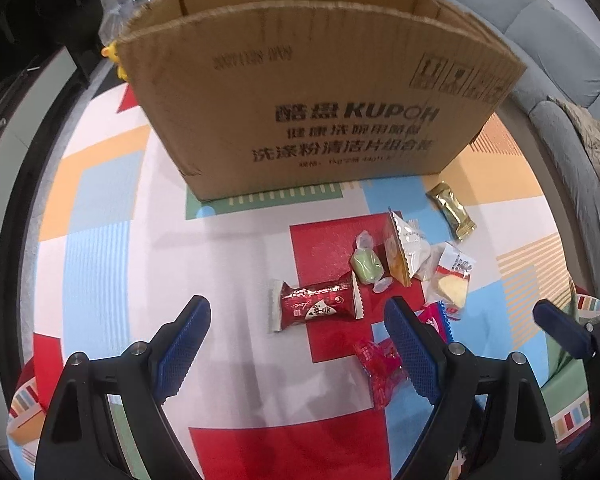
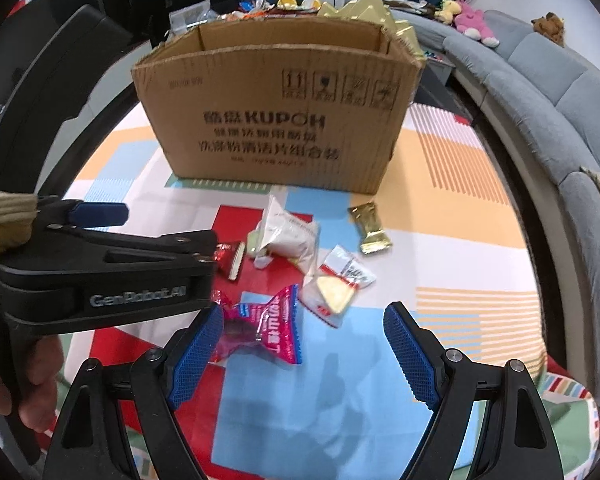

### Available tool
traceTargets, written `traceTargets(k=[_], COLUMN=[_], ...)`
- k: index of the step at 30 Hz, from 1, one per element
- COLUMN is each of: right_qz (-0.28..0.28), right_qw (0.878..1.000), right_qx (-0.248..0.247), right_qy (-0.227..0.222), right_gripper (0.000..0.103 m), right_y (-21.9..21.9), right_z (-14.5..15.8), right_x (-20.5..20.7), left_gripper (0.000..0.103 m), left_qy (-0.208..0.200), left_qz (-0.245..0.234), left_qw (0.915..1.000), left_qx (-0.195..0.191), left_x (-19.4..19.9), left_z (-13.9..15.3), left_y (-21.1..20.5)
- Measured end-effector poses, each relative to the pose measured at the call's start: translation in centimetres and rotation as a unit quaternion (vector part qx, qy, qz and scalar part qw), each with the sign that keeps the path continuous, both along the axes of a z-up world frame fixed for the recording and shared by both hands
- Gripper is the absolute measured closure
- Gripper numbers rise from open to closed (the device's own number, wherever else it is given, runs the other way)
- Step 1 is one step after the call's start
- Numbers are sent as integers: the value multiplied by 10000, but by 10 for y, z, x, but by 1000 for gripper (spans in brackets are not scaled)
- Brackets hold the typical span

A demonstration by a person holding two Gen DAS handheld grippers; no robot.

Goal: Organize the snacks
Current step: 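Grasp the red wafer bar with the left tool while the right tool grasps the pink candy bag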

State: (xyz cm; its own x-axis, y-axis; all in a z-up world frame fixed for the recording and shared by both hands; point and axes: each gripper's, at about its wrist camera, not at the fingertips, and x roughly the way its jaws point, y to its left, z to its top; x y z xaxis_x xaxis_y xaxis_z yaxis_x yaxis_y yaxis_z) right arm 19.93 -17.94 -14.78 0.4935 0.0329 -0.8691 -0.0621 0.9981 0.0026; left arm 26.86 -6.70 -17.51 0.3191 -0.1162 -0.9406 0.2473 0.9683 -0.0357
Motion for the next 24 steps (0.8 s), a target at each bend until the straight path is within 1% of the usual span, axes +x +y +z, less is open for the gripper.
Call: traceTargets(k=[9, 15, 17, 22, 24], right_qz=[46, 102, 132, 80, 47], right_qw=[9994, 9987, 9985, 9980, 9978], right_qx=[177, 249, 228, 186, 184], right_qy=[310, 439, 481, 603, 640], right_gripper=[20, 20, 20, 20, 20], right_y=[7, 15, 18, 20, 18], right_z=[-23, -31, -35, -43, -46], right_x=[9, 12, 13, 17, 18], left_gripper=[14, 15, 17, 25, 25], left_qy=[331, 521, 548, 655, 613], left_qz=[13, 58, 67, 107, 98], left_qw=[9994, 9986, 9984, 9977, 9980], left_qx=[-31, -101, -100, -125, -116], left_x=[16, 28, 30, 38, 41], left_z=[-23, -36, -39, -51, -53], left_y=[-1, 1, 1, 7, 8])
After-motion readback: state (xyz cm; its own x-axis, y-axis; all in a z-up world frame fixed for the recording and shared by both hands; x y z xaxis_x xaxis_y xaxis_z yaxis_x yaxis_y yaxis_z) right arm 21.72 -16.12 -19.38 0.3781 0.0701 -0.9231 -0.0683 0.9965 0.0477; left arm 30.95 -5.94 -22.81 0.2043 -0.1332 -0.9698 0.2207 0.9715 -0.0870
